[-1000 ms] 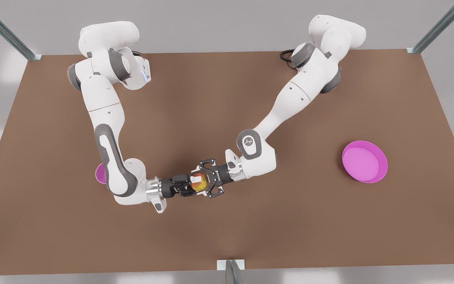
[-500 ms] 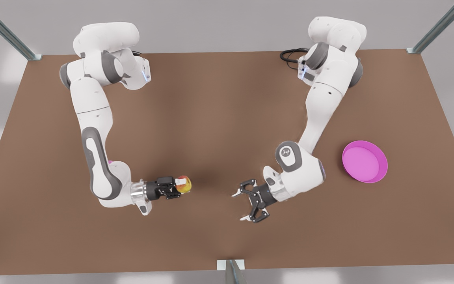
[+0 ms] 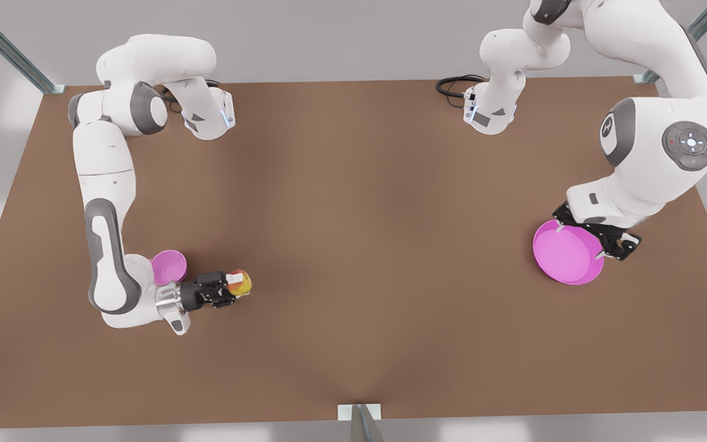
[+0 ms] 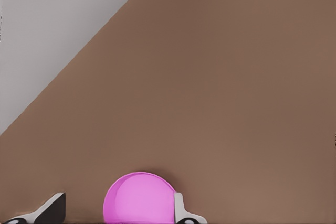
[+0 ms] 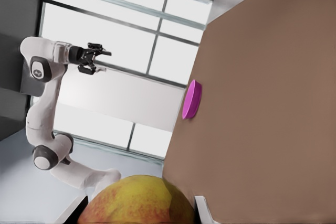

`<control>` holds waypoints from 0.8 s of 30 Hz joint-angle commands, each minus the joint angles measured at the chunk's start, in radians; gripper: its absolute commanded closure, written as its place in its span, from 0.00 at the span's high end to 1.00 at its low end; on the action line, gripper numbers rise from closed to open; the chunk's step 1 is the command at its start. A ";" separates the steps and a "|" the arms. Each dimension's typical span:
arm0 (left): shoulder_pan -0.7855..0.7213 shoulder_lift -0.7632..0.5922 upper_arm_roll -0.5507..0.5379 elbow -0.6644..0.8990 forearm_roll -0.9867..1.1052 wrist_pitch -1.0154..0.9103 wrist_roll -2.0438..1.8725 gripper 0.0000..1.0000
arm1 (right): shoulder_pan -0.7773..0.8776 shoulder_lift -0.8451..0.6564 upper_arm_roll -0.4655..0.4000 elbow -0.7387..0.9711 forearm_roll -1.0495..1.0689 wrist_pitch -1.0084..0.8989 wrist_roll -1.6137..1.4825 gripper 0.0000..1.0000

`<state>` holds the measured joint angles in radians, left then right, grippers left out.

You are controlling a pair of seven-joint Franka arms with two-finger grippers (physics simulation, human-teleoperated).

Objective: Use the left arm to pick up the apple from the plate, transfer it to the gripper of the right arm, and then use the right arm to place it into the bowl

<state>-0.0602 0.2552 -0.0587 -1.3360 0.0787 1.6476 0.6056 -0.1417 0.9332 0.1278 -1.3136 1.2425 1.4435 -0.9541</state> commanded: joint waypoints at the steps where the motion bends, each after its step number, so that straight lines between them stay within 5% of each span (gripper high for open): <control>1: 0.005 0.004 0.000 0.006 -0.042 -0.048 -1.006 1.00 | -0.025 -0.007 0.003 0.001 -0.106 -0.097 -0.015 0.72; 24: 0.019 0.022 -0.003 0.009 -0.069 -0.049 -1.011 1.00 | -0.300 -0.011 -0.007 0.030 -0.492 -0.264 -0.161 0.72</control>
<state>-0.0414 0.2788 -0.0612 -1.3265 0.0100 1.6005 -0.1380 -0.4407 0.9238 0.1222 -1.2878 0.7893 1.1781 -1.0426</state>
